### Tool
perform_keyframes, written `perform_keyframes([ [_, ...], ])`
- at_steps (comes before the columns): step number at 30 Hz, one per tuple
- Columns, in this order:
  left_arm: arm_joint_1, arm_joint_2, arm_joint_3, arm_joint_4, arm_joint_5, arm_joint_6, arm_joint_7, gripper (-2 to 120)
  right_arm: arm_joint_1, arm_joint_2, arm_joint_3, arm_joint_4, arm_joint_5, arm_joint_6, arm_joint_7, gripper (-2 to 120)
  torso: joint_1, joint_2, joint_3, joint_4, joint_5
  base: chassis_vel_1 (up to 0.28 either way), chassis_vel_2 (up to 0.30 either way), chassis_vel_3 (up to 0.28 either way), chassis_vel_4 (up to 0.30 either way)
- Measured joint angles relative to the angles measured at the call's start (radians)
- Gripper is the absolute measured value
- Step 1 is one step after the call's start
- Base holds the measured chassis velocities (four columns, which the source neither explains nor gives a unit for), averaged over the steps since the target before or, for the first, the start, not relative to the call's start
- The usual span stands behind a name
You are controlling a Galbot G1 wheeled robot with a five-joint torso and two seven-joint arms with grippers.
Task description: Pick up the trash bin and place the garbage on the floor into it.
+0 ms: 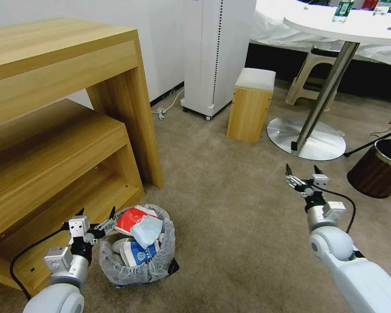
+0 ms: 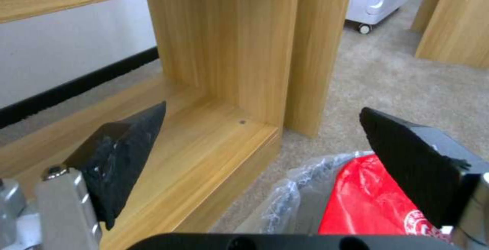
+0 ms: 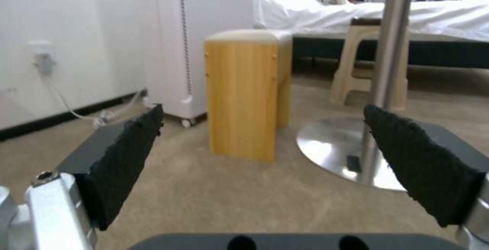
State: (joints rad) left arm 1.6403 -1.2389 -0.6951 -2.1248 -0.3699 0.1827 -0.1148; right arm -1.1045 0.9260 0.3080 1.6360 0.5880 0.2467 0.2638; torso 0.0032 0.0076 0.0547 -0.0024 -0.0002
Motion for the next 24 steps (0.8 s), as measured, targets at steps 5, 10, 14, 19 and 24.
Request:
perform_keyframes([
  [5,-0.006,0.023,0.004,0.003,0.002,0.0,0.011,100,-0.011,0.035,0.01,0.038,-0.035,0.006,0.018,100,0.0,0.0,0.0,0.0,0.0001,0.0,0.0,0.0,0.0],
  [10,-0.01,0.035,0.017,-0.001,0.002,-0.001,0.015,100,-0.036,0.037,0.039,0.057,-0.046,0.018,0.011,100,0.0,0.0,0.0,-0.0004,0.0001,0.0,0.0,0.0,0.0],
  [14,-0.006,0.039,0.022,-0.006,0.002,-0.004,0.02,100,-0.046,0.066,0.068,0.094,-0.049,0.023,0.005,100,0.0,0.0,0.0,0.0001,0.0,0.0,0.0,0.0,0.0],
  [19,-0.004,0.041,0.023,-0.008,0.003,-0.007,0.022,100,-0.082,0.1,0.077,0.121,-0.084,0.027,0.005,100,0.0,0.0,0.0,0.0,0.0,0.0,0.0,0.0,0.0],
  [24,0.0,0.043,0.018,-0.018,0.002,-0.008,0.023,100,-0.122,0.147,0.078,0.121,-0.124,0.047,0.002,100,0.0,0.0,0.0,-0.0002,0.0,0.0,0.0,0.0,0.0],
])
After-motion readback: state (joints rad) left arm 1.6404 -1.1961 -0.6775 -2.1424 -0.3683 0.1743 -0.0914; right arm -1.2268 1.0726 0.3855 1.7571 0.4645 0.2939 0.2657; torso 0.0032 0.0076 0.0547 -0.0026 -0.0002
